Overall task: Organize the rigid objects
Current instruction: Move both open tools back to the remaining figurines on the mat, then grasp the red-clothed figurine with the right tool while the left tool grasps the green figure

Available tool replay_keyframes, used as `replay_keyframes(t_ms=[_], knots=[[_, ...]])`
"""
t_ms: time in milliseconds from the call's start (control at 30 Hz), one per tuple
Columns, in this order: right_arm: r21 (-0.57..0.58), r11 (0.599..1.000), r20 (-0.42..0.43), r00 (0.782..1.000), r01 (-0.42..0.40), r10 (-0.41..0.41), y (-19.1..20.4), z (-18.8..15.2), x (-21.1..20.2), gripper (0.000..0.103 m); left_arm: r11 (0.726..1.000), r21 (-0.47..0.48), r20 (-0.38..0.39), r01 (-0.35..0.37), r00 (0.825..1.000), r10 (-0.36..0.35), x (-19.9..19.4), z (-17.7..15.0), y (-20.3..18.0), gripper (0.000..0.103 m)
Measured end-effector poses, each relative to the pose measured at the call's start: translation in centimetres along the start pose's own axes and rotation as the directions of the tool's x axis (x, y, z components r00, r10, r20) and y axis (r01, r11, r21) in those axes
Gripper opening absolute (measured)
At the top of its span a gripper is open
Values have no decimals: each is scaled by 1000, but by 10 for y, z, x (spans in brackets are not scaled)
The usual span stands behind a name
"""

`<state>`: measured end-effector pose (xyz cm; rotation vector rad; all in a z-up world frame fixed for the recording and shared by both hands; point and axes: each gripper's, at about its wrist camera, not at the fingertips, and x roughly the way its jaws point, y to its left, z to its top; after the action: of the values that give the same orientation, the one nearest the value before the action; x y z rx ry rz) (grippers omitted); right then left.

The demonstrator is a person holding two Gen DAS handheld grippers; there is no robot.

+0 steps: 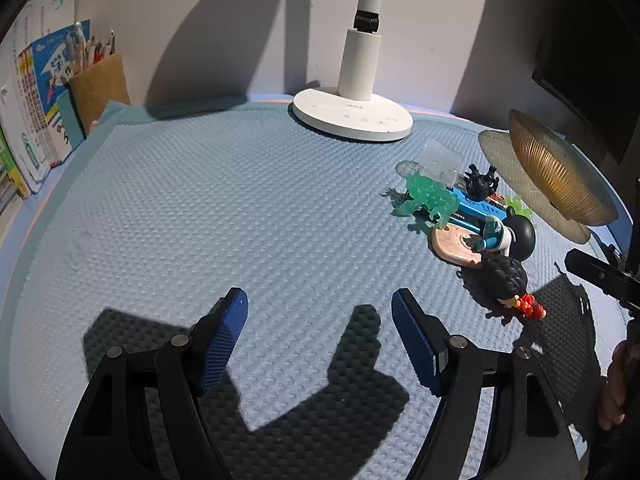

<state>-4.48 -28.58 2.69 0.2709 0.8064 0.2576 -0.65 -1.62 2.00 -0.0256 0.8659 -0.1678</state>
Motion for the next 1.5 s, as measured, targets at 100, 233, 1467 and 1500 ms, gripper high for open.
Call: replay_keyframes(t_ms=[100,233,1467,1500], knots=[[-22,1000,-22,1000,-23,22,7,-1,-1,71,998,-9,-43,58,997,-58,4,5,-2,73],[-66,990,-99,988,-123,116,33,-3,5,71,983,29,-57,180,982,-179,4,34,-16,73],[-173,984,-86,995,38,-54,37,-31,-18,32,957,37,12,287,958,-288,-13,27,-7,40],[-160,986,-93,994,40,-56,33,-34,-17,32,962,34,9,271,963,-271,-12,22,-6,40]])
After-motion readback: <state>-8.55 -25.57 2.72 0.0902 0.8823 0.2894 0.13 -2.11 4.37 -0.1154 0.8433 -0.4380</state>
